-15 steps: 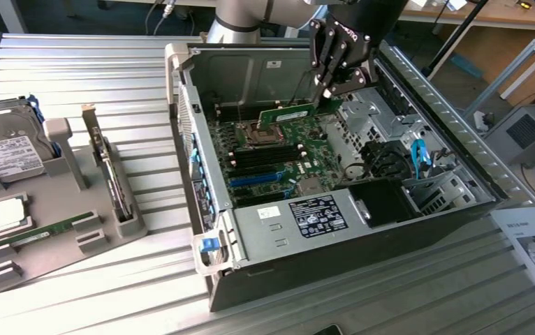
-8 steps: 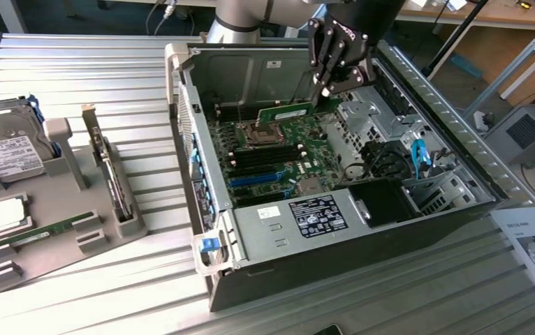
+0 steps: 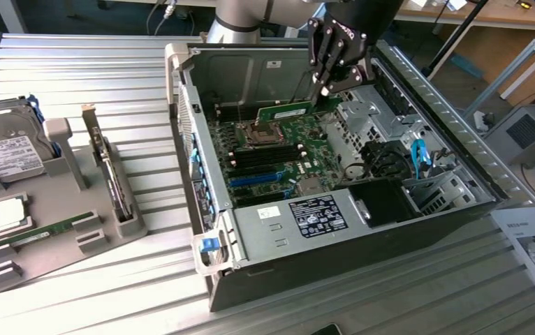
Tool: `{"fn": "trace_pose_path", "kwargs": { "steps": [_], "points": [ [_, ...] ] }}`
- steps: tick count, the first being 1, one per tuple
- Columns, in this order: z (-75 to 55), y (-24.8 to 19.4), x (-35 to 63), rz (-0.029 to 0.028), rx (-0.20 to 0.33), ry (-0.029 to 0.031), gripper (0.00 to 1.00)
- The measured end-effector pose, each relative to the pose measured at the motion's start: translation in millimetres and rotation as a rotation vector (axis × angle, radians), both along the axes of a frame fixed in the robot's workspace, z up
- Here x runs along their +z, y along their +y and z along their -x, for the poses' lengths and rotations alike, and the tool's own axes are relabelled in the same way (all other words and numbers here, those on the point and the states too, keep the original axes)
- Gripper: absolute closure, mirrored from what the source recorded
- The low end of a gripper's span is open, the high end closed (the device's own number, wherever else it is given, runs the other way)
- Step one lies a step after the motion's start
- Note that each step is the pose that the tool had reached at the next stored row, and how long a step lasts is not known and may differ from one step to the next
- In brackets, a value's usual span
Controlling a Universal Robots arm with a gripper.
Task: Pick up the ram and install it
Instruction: 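Insert the ram into the slot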
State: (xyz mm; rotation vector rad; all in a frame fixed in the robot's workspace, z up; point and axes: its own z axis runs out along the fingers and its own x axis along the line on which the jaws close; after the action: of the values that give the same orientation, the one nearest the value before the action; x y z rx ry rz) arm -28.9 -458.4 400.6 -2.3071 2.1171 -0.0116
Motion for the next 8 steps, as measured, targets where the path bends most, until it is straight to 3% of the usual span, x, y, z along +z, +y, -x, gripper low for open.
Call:
{"fn": "trace_pose_path", "kwargs": {
  "steps": [8],
  "points": [
    [0.8, 3.0, -1.0, 0.0, -0.007, -0.0003, 0.88]
  ]
}}
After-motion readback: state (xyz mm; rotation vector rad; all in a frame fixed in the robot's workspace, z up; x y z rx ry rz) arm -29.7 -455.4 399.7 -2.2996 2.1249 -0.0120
